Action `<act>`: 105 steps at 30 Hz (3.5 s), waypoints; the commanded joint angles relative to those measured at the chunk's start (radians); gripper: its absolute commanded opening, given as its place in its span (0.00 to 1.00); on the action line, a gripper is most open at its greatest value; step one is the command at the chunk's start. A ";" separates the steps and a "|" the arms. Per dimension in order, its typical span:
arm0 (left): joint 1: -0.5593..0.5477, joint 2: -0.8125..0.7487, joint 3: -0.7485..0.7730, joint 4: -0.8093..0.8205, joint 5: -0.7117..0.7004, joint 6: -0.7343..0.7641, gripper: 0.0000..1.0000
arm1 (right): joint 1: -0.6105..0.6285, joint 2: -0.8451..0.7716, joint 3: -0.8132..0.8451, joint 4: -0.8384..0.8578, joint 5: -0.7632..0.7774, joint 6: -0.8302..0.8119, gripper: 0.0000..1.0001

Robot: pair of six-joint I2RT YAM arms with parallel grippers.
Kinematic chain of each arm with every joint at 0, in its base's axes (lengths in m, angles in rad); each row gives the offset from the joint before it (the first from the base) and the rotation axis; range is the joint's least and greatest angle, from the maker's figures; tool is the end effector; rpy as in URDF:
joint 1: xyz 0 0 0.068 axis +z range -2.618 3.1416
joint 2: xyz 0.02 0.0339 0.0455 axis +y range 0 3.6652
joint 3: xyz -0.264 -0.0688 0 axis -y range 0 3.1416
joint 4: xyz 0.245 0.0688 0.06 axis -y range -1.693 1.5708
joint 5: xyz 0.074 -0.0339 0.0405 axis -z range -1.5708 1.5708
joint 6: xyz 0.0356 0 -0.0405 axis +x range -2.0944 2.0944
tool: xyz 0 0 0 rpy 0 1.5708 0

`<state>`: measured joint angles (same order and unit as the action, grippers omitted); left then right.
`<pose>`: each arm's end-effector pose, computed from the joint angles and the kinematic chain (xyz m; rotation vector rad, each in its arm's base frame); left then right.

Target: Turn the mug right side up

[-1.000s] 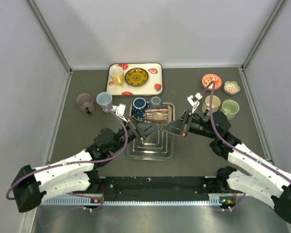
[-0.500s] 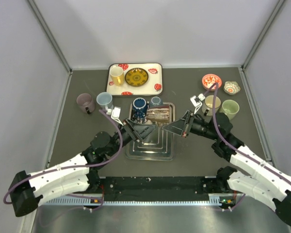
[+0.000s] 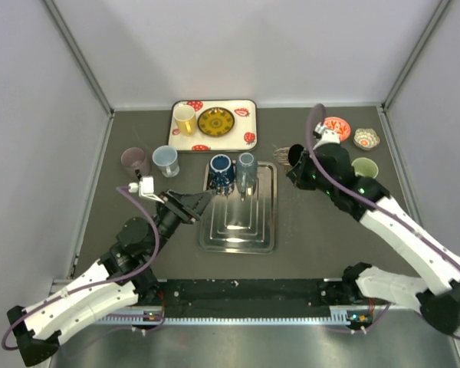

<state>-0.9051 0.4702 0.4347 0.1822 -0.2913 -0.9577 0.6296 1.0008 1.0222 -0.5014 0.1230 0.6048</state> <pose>0.0936 -0.1027 0.3002 -0.3037 1.5405 -1.3037 0.1789 0.1249 0.3505 0.0526 2.1081 0.6342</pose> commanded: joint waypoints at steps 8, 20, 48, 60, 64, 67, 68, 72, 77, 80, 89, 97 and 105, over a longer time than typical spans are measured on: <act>0.005 0.004 0.062 -0.297 -0.128 0.100 0.58 | -0.174 0.442 0.269 -0.108 0.219 -0.148 0.00; 0.008 0.065 0.085 -0.339 -0.106 0.146 0.59 | -0.269 0.722 0.375 -0.124 0.213 -0.178 0.00; 0.011 0.203 0.136 -0.352 -0.103 0.204 0.63 | -0.275 0.777 0.432 -0.198 0.228 -0.191 0.44; 0.090 0.465 0.266 -0.391 -0.094 0.306 0.67 | -0.142 0.448 0.336 -0.216 0.150 -0.171 0.57; 0.237 0.671 0.377 -0.414 0.020 0.354 0.61 | 0.004 0.297 0.169 -0.163 0.138 -0.168 0.57; 0.270 0.813 0.485 -0.452 0.037 0.462 0.59 | 0.047 0.199 0.069 -0.123 0.101 -0.149 0.56; 0.278 0.865 0.512 -0.461 0.043 0.485 0.63 | 0.064 0.164 0.047 -0.115 0.090 -0.146 0.55; 0.296 0.955 0.634 -0.486 0.197 0.577 0.99 | 0.079 0.098 -0.034 -0.077 0.072 -0.142 0.55; 0.282 1.061 0.706 -0.480 0.342 0.585 0.99 | 0.081 0.070 -0.063 -0.072 0.076 -0.155 0.55; 0.262 1.128 0.752 -0.480 0.340 0.586 0.88 | 0.079 0.055 -0.063 -0.072 0.073 -0.165 0.55; 0.215 1.301 0.912 -0.530 0.205 0.623 0.63 | 0.079 0.016 -0.076 -0.077 0.066 -0.168 0.55; 0.215 1.410 1.019 -0.602 0.098 0.617 0.47 | 0.078 0.018 -0.074 -0.081 0.060 -0.169 0.55; 0.215 1.476 1.079 -0.641 0.084 0.608 0.40 | 0.079 0.021 -0.077 -0.081 0.056 -0.165 0.55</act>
<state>-0.6964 1.9175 1.4715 -0.4545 -0.1730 -0.3454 0.6983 1.0401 0.9421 -0.6117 0.1814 0.4458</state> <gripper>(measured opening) 0.412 0.552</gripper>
